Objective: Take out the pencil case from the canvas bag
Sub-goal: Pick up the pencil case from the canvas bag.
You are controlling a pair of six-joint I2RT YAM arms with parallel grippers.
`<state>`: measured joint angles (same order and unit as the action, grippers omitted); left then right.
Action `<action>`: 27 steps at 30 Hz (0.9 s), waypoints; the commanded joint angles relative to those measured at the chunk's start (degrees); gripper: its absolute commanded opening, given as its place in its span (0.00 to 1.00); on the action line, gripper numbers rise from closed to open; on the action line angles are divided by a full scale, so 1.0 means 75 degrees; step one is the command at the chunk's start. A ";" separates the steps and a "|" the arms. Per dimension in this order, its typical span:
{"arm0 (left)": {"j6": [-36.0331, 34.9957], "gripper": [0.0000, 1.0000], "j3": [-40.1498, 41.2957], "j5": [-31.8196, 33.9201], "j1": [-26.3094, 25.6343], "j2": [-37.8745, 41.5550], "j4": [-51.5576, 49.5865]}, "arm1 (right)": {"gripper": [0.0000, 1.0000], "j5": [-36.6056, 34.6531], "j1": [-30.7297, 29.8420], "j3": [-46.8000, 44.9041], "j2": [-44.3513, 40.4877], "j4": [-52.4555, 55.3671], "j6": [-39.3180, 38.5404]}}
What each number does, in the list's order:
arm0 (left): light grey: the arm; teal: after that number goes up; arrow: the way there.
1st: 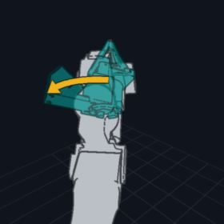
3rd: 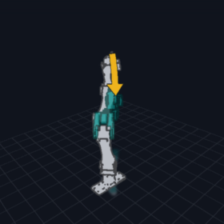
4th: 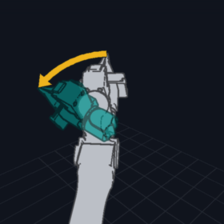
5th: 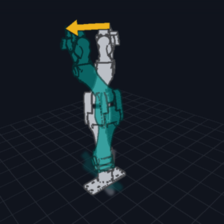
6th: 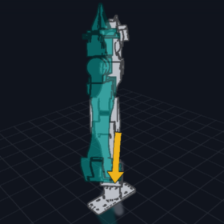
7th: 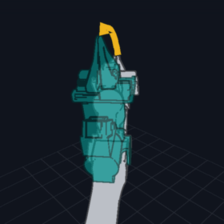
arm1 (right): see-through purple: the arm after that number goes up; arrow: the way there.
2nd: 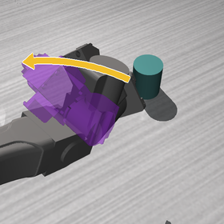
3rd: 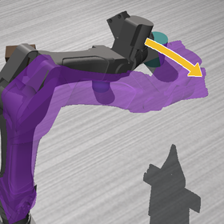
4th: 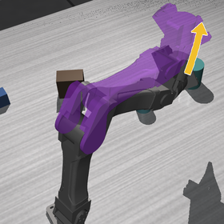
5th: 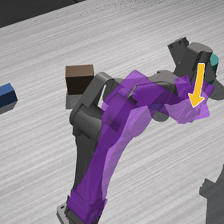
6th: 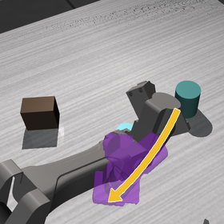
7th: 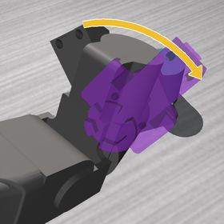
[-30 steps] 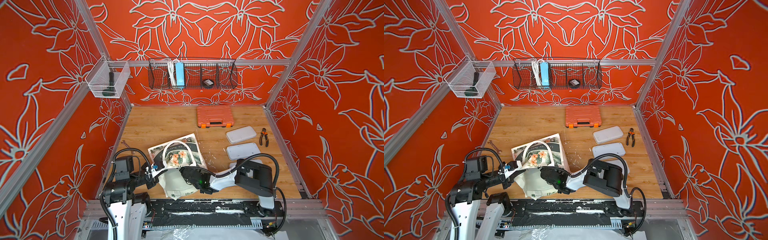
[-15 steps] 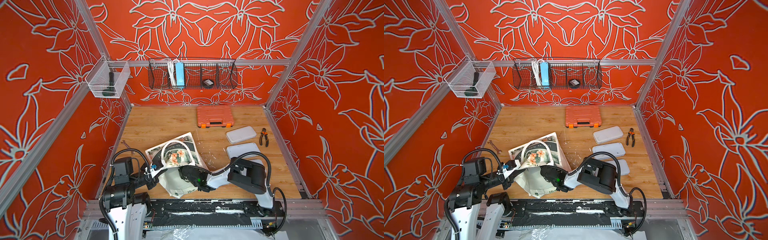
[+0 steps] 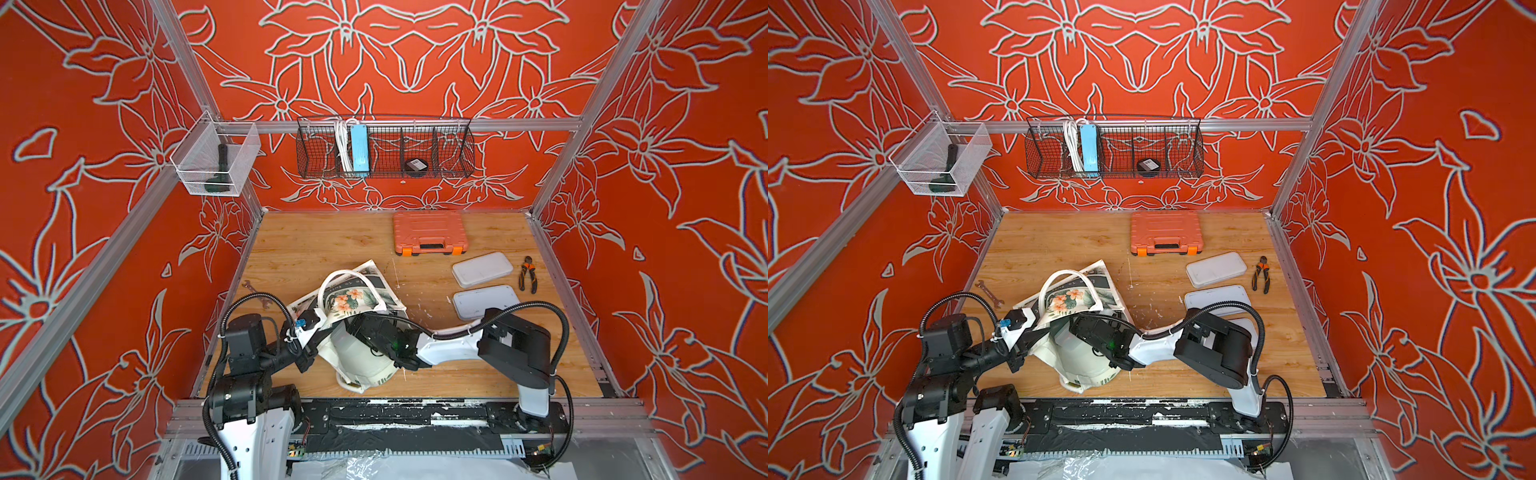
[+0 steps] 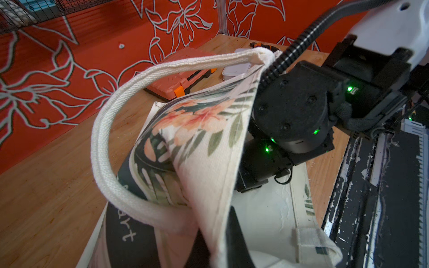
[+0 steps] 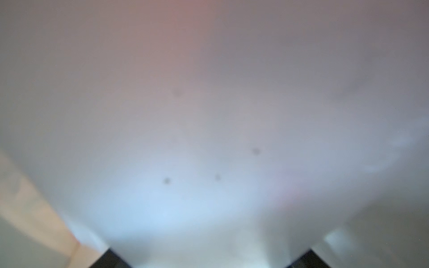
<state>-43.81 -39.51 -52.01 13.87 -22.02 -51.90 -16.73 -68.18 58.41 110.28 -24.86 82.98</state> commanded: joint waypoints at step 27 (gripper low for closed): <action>-0.2652 0.00 -0.0185 0.0708 -0.0154 -0.0725 -0.0819 | 0.59 0.0184 -0.0575 -0.0871 -0.2699 0.0490 -0.1835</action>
<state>-61.73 -40.51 -49.45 13.10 -27.05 -55.68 -12.62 -72.71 52.93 93.30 -18.50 69.76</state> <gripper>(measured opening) 0.086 0.734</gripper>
